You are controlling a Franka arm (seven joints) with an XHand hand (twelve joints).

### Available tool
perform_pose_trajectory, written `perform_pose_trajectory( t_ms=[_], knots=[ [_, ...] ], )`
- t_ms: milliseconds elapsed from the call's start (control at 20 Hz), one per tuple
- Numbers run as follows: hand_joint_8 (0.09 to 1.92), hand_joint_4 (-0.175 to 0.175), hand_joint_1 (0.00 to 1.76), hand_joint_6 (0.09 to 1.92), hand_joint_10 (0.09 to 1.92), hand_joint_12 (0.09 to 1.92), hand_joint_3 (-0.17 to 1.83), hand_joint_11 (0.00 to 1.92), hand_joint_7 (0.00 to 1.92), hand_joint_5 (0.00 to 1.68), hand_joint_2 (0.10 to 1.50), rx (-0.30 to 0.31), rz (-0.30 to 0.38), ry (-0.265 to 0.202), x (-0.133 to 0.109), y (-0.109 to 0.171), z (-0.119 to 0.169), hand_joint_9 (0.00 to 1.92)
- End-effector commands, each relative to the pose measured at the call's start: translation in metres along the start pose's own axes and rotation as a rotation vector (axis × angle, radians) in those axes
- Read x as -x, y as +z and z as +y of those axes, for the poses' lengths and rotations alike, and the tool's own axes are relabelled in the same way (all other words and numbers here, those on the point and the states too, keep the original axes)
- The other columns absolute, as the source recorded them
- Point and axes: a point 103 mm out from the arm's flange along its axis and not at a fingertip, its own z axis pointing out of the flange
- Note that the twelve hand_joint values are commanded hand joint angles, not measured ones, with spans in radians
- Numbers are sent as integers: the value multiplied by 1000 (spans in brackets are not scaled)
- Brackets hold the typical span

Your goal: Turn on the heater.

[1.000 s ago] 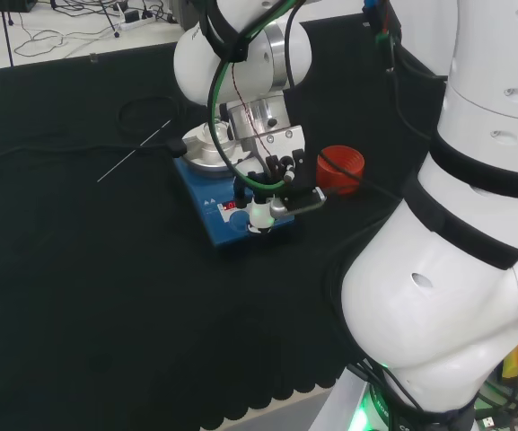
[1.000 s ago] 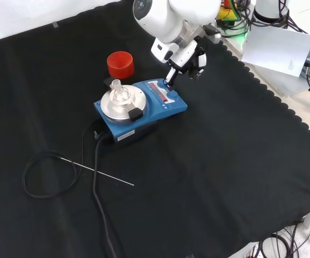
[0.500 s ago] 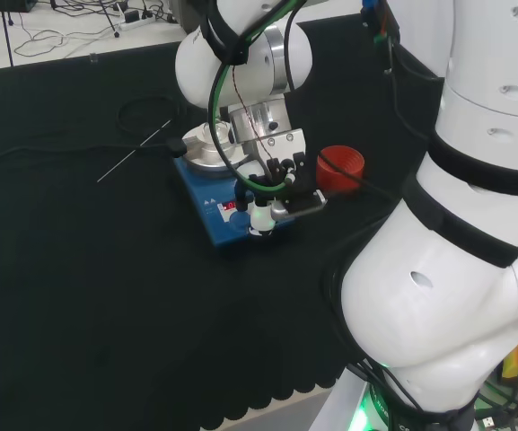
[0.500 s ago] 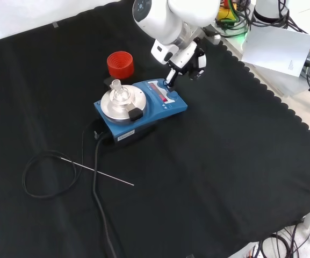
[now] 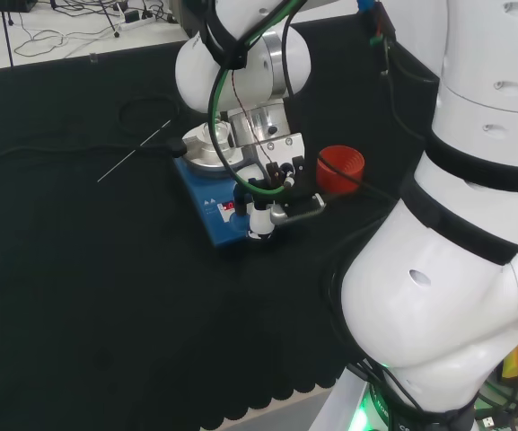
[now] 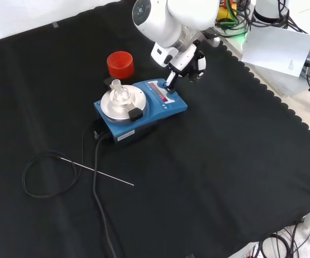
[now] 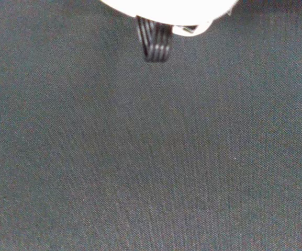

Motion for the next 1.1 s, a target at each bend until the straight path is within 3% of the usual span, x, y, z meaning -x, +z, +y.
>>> perform_pose_trajectory(
  t_ms=[50,650,1100],
  knots=[
    [1251,-69,1385,750,1202,1340,1023,1526,1566,276,682,-6,-5,4,-1,1,1,1662],
    [1253,-69,1385,751,1204,1340,1025,1525,1565,284,682,-15,4,6,0,3,1,1660],
    [1253,-70,1384,756,1204,1340,1026,1524,1565,293,681,66,11,9,4,-35,-16,1659]
  ],
)
